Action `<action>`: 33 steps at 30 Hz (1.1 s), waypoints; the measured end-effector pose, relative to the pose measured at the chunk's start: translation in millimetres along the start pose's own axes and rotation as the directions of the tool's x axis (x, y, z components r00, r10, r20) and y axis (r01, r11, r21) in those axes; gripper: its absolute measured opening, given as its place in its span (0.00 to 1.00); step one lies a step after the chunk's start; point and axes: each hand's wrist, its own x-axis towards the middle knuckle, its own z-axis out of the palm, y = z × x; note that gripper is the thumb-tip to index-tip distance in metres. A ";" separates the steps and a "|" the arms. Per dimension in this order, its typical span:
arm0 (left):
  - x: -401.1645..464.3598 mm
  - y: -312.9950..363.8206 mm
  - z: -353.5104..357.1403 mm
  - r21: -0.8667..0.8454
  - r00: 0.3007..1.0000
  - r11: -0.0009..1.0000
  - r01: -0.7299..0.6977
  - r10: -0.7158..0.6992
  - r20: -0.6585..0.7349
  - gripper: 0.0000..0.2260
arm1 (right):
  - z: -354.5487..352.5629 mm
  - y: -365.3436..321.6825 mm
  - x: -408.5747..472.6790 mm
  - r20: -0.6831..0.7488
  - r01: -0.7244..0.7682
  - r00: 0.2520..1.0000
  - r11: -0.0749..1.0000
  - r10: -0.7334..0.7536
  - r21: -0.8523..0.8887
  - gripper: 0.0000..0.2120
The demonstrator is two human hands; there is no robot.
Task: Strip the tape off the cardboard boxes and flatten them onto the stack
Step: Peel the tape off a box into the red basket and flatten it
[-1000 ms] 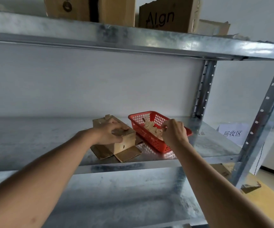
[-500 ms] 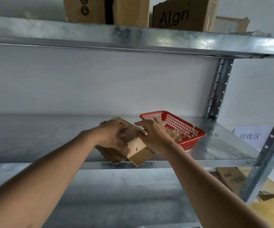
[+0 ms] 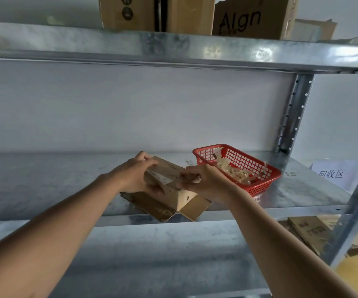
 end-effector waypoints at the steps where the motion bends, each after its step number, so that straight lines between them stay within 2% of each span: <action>1: 0.6 0.9 -1.0 0.026 1.000 1.000 0.007 -0.007 -0.016 0.58 | 2.2 -4.9 0.4 -0.017 0.007 1.000 0.999 -0.008 -0.034 0.23; 3: 2.2 1.4 -1.3 0.099 0.999 0.995 0.019 -0.015 -0.037 0.61 | 6.9 -13.6 3.2 -0.059 0.004 0.998 0.989 -0.013 -0.149 0.26; 7: 4.6 -3.2 -3.3 0.146 1.000 0.989 0.008 -0.003 -0.030 0.42 | 8.1 -23.5 17.3 -0.089 -0.074 0.995 0.949 0.049 -0.308 0.17; 10: 4.6 -8.9 -8.0 0.137 1.000 0.991 -0.012 0.015 -0.026 0.35 | 7.7 -25.6 26.6 -0.088 -0.127 0.991 0.920 0.101 -0.371 0.12; 12: 4.0 -8.1 -10.0 0.144 0.999 0.989 -0.029 0.032 -0.016 0.30 | 11.0 -25.9 32.0 -0.091 -0.173 0.985 0.907 0.150 -0.383 0.14; 14: 4.5 -6.5 -10.8 0.142 0.999 0.989 -0.048 0.049 -0.003 0.27 | 11.2 -28.8 37.9 -0.062 -0.207 0.978 0.895 0.199 -0.395 0.21; 16: 5.1 -7.9 -10.1 0.121 0.999 0.991 -0.054 0.053 0.008 0.27 | 4.3 -35.7 39.1 -0.021 -0.232 0.970 0.894 0.243 -0.383 0.26; 20: 4.7 -19.3 -9.3 0.013 0.997 0.998 -0.059 0.060 -0.046 0.39 | -2.5 -45.9 39.8 0.002 -0.255 0.962 0.904 0.272 -0.342 0.31; 23: 3.5 -26.8 -12.7 -0.097 0.985 0.987 -0.125 0.112 -0.130 0.35 | 2.4 -47.7 41.0 -0.033 -0.245 0.969 0.929 0.246 -0.278 0.32; 25: 3.6 -34.8 -14.3 -0.163 0.975 0.971 -0.172 0.144 -0.168 0.29 | 3.7 -49.0 39.8 -0.054 -0.207 0.978 0.937 0.199 -0.282 0.30; 27: 3.7 -44.6 -14.9 -0.233 0.971 0.952 -0.201 0.162 -0.175 0.20 | 3.1 -47.1 37.6 -0.053 -0.164 0.986 0.939 0.155 -0.301 0.27; 29: 4.7 -51.2 -14.8 -0.330 0.977 0.924 -0.192 0.148 -0.154 0.15 | 1.4 -44.5 32.6 -0.035 -0.132 0.991 0.946 0.127 -0.295 0.22; 30: 5.3 -52.1 -15.5 -0.356 0.981 0.918 -0.176 0.132 -0.143 0.14 | -1.2 -44.9 30.0 -0.027 -0.137 0.990 0.964 0.135 -0.228 0.21; 32: 6.5 -50.8 -17.6 -0.352 0.984 0.925 -0.144 0.097 -0.147 0.16 | -7.4 -47.6 26.7 -0.006 -0.214 0.977 0.976 0.214 -0.038 0.28; 33: 6.9 -49.2 -18.6 -0.340 0.984 0.931 -0.137 0.089 -0.153 0.18 | -10.4 -48.9 27.0 0.019 -0.258 0.966 0.966 0.258 0.001 0.28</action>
